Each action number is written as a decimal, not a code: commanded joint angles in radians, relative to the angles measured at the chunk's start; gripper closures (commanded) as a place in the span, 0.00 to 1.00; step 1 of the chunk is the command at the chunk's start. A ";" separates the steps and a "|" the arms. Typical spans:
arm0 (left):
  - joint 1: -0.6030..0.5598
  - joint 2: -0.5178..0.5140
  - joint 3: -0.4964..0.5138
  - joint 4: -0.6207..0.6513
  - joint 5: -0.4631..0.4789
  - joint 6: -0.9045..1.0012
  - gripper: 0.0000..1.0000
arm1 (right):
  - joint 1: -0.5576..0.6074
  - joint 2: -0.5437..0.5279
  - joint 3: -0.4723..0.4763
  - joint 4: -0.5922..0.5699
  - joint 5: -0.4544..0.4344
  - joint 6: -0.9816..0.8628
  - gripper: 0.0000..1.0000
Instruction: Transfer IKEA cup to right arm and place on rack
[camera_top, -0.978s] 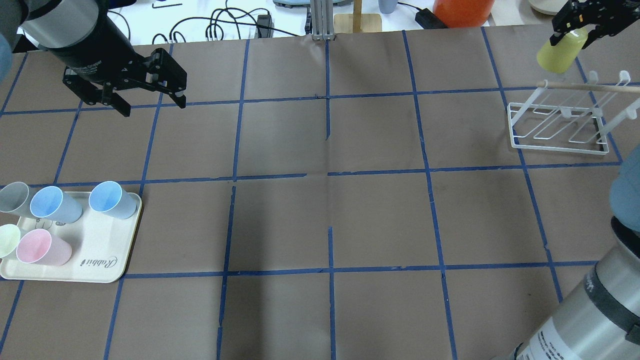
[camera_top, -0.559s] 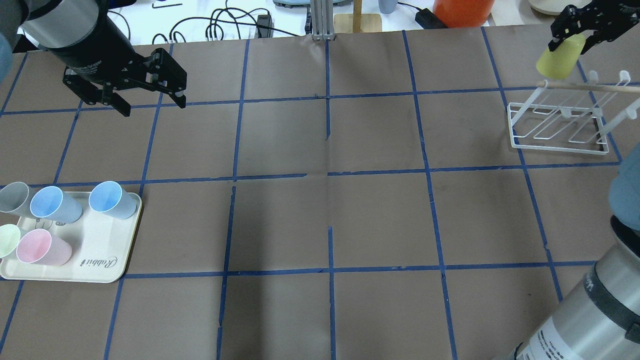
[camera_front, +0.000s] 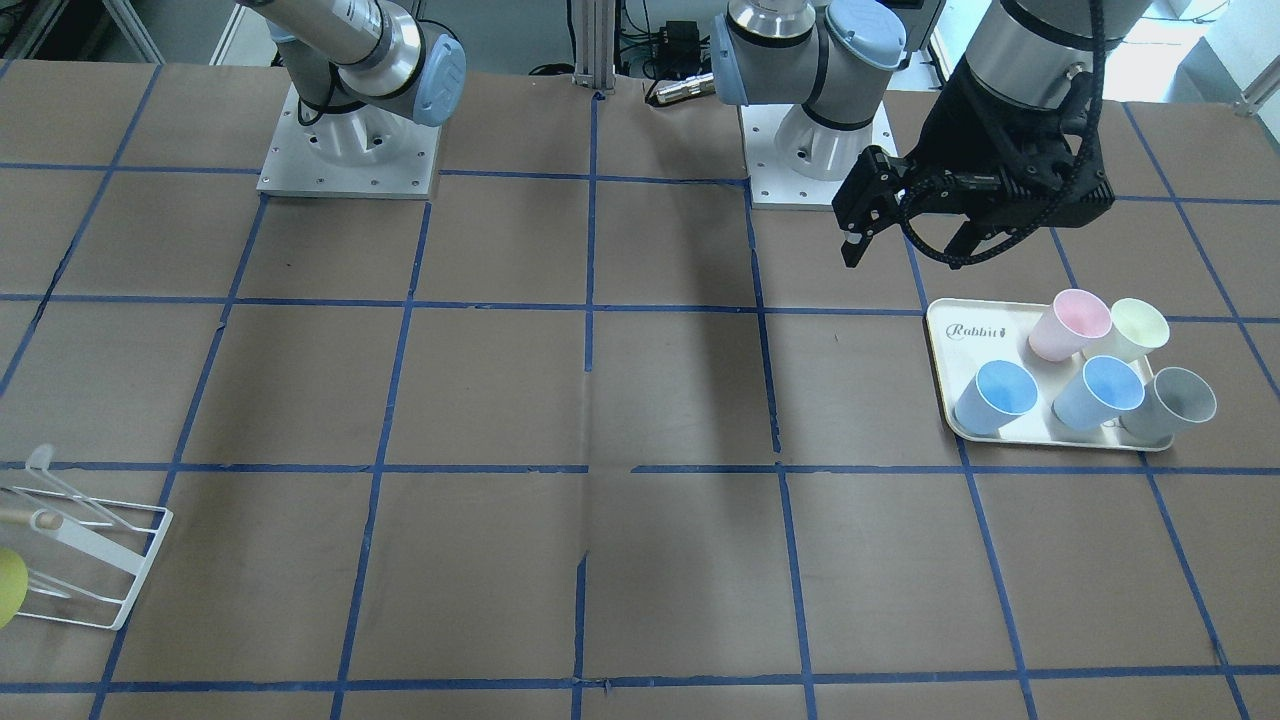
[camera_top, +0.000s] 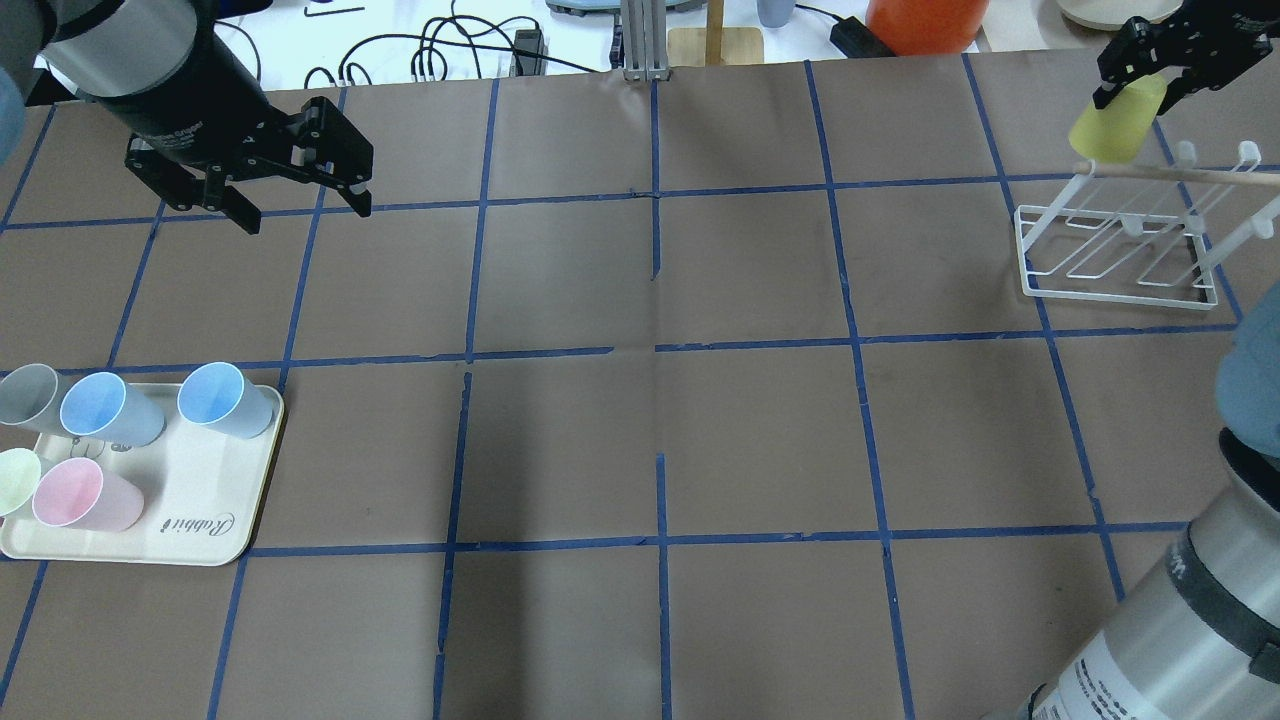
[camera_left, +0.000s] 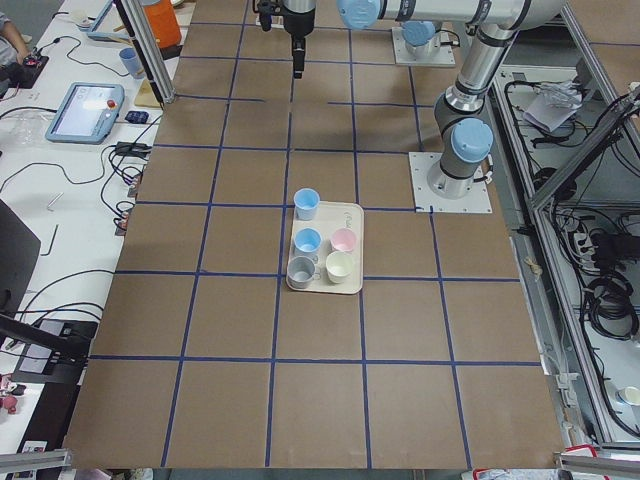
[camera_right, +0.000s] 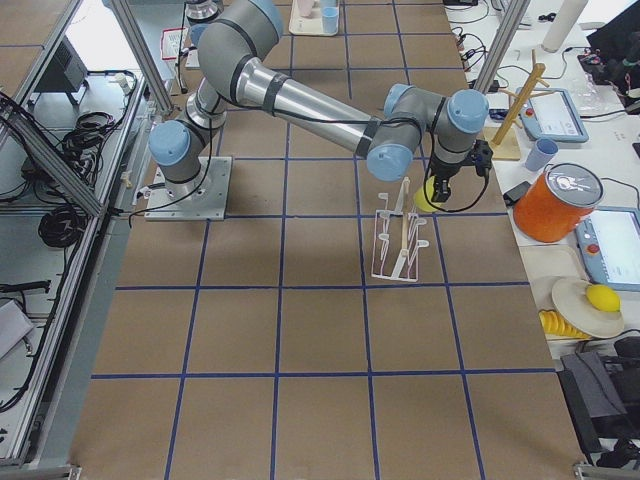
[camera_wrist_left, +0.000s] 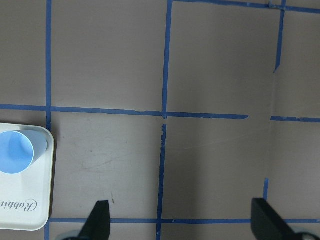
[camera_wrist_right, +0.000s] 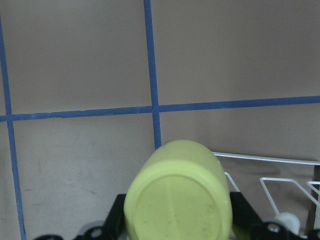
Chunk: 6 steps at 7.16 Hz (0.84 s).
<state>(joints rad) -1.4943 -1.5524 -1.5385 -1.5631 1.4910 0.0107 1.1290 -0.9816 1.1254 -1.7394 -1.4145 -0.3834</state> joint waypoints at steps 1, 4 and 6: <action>0.000 -0.001 0.000 0.000 0.000 0.000 0.00 | 0.000 0.015 0.001 -0.005 0.000 0.000 0.99; 0.000 -0.003 -0.002 0.002 0.002 0.000 0.00 | 0.000 0.038 0.002 0.000 -0.001 0.001 0.79; 0.000 -0.006 -0.002 0.002 0.002 0.000 0.00 | 0.000 0.046 0.002 0.004 -0.003 0.003 0.72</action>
<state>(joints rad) -1.4941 -1.5574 -1.5393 -1.5617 1.4925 0.0107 1.1290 -0.9399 1.1275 -1.7376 -1.4162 -0.3811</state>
